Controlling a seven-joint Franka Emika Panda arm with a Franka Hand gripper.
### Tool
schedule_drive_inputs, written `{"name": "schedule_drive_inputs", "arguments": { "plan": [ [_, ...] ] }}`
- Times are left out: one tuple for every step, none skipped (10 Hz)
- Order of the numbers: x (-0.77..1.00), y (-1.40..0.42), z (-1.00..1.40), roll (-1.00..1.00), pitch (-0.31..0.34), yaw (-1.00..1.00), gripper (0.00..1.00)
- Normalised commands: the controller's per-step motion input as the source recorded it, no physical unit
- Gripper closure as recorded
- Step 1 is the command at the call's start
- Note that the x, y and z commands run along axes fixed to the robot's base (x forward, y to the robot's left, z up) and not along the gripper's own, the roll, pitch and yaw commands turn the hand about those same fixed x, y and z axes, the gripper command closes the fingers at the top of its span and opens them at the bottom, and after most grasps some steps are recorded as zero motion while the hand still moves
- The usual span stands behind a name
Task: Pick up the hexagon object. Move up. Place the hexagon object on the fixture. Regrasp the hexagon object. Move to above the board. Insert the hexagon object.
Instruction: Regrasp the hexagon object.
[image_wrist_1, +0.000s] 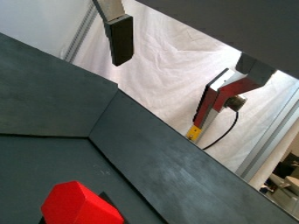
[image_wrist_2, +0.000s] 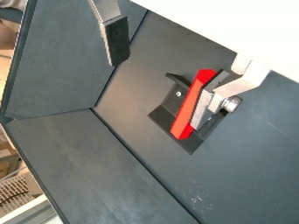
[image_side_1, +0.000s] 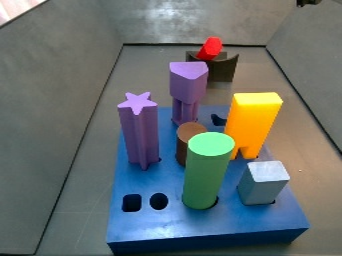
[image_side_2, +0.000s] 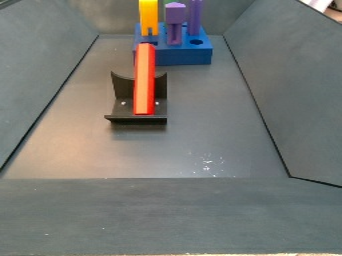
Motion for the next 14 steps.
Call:
{"name": "schedule_drive_inputs", "arguments": {
  "plan": [
    [0.2,-0.05,-0.02,0.15,0.028,0.09,0.0],
    [0.19,-0.05,-0.02,0.15,0.032,0.09,0.0],
    [0.19,-0.05,-0.02,0.15,0.033,0.09,0.0],
    [0.19,-0.05,-0.02,0.14,0.035,0.09,0.0],
    [0.19,-0.05,-0.02,0.14,0.036,0.09,0.0],
    [0.19,-0.05,-0.02,0.14,0.037,0.09,0.0],
    [0.19,-0.04,-0.02,0.14,0.038,0.09,0.0],
    [0.19,-0.04,-0.02,0.14,0.038,0.09,0.0],
    [0.19,-0.04,-0.02,0.14,0.038,0.09,0.0],
    [0.19,-0.04,-0.02,0.14,0.039,0.09,0.0],
    [0.19,-0.04,-0.02,0.14,0.039,0.09,0.0],
    [0.19,-0.04,-0.02,0.14,0.039,0.09,0.0],
    [0.19,-0.04,-0.02,0.14,0.039,0.09,0.0],
    [0.19,-0.04,-0.02,0.14,0.04,0.09,0.0]
  ]
}}
